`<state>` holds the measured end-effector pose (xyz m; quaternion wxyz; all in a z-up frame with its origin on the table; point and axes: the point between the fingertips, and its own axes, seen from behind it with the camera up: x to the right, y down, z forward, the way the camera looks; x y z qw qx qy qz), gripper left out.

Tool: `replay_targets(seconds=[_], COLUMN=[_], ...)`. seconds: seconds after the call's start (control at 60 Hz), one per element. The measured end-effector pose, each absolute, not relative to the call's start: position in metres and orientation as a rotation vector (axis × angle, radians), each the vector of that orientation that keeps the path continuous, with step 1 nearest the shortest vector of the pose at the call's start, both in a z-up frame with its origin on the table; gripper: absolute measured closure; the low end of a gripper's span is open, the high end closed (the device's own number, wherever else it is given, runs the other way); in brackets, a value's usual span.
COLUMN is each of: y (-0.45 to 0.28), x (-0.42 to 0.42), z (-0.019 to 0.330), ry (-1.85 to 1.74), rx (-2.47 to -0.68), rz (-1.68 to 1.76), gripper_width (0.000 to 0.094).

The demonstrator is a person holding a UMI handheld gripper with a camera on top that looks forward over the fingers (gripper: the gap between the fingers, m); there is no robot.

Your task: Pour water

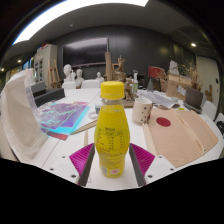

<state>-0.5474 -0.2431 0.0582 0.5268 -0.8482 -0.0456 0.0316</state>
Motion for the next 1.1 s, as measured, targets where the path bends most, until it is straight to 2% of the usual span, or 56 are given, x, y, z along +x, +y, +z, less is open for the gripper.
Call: replay_targets(seconds=[0.083,0.15,0.267,0.3,0.333,0.483,0.617,0.7,0.8,0.917,1.1], y=[-0.234,-0.232,-0.232,-0.231,-0.227,-0.208,-0.168,-0.136,-0.095,-0.049,0.002], x=[-0.548,-0.548,-0.544,-0.544,-0.544,-0.556,-0.571,-0.583,-0.592,-0.595,-0.589], z=[0.048,0.050,0.051,0.053,0.058,0.093,0.151,0.189,0.218,0.233,0.217], ry=[-0.089,-0.087,-0.056,-0.053,-0.056,-0.051,0.029,0.133,0.344,0.667,1.032], rx=[-2.028,-2.009,-2.014,-2.013,-2.009,-1.967,-1.887,-1.831,-1.776,-1.691,-1.533], rz=[0.061,0.053,0.064,0.067,0.070,0.097,0.209,0.350,0.637,1.033,1.467], gripper_width=[0.0448,0.0477,0.0603,0.0614,0.0675,0.0675,0.0676,0.0677,0.0678,0.0680,0.0679])
